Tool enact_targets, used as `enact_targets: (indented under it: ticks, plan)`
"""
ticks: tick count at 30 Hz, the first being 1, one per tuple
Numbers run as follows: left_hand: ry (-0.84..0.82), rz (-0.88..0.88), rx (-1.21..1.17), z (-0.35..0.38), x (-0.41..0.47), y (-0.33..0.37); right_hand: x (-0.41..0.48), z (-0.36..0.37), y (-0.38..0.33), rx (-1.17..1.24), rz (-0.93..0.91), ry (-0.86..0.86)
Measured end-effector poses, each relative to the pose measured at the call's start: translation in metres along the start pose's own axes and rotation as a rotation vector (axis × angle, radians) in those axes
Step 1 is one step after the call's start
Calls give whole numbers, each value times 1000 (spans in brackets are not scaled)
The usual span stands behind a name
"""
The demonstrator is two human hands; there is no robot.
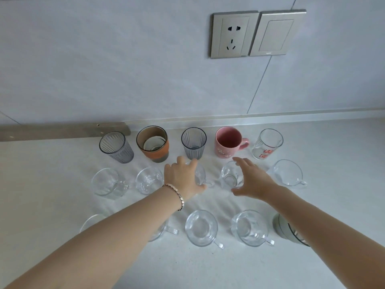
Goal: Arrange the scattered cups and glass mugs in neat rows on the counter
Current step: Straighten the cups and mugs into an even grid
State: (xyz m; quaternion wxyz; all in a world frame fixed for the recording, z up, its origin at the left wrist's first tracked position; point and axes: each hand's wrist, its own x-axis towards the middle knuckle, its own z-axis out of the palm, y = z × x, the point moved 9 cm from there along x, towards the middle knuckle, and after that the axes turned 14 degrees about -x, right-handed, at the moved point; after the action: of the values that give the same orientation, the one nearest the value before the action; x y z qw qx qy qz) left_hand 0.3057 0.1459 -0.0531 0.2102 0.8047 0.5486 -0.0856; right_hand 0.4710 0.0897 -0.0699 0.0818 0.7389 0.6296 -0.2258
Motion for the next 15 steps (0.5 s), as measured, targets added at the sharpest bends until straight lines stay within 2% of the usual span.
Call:
enact_targets:
  ticks: [3, 6, 8, 12, 15]
  plan:
    - [31, -44, -20, -1, -1, -4, 3, 0, -10, -50, -145, -54]
    - [51, -53, -11, 0, -2, -6, 3, 2, -15, -137, -194, -77]
    - [49, -25, -22, 4, -2, -7, 2, 3, -17, -180, -169, -51]
    - [37, 91, -40, 10, -5, -2, -1, 5, -14, -55, -26, 40]
    - [36, 120, -55, 12, -8, 0, -4, 6, -13, -46, 1, 67]
